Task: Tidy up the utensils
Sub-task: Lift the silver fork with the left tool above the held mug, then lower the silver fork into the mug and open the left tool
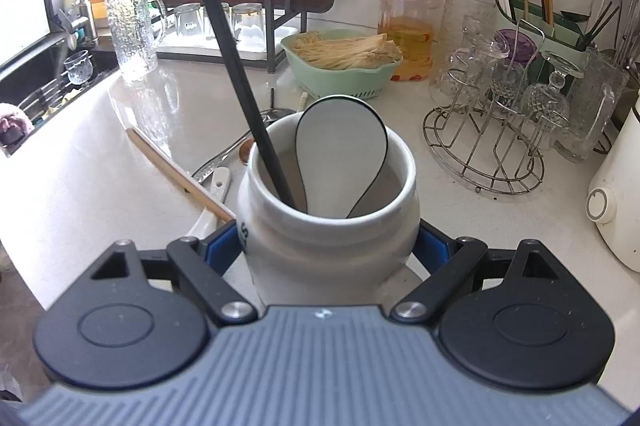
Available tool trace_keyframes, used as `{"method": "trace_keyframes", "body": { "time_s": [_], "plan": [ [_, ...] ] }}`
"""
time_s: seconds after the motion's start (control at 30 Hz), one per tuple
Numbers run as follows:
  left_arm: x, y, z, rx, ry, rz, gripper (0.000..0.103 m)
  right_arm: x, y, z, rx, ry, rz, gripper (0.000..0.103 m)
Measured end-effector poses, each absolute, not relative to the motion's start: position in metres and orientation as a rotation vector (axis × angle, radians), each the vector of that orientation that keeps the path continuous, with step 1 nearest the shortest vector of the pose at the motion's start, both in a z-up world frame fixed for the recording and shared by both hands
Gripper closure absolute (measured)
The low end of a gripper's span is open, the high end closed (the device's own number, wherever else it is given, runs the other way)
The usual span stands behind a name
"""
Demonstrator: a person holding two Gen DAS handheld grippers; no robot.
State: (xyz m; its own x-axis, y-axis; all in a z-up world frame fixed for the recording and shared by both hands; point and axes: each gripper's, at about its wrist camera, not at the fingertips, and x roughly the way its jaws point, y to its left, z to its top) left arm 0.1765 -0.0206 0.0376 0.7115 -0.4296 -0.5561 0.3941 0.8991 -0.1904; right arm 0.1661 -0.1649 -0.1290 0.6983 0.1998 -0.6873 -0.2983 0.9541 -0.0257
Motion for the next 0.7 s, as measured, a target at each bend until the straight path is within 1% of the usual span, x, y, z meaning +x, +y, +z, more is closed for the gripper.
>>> {"method": "trace_keyframes", "body": {
  "time_s": [0.3, 0.7],
  "plan": [
    [0.197, -0.059, 0.034, -0.046, 0.625, -0.522, 0.094, 0.164, -0.167, -0.13, -0.142, 0.743, 0.298, 0.012],
    [0.23, -0.092, -0.008, 0.013, 0.677, -0.569, 0.094, 0.158, -0.167, -0.132, -0.134, 0.716, 0.304, 0.012]
  ]
}}
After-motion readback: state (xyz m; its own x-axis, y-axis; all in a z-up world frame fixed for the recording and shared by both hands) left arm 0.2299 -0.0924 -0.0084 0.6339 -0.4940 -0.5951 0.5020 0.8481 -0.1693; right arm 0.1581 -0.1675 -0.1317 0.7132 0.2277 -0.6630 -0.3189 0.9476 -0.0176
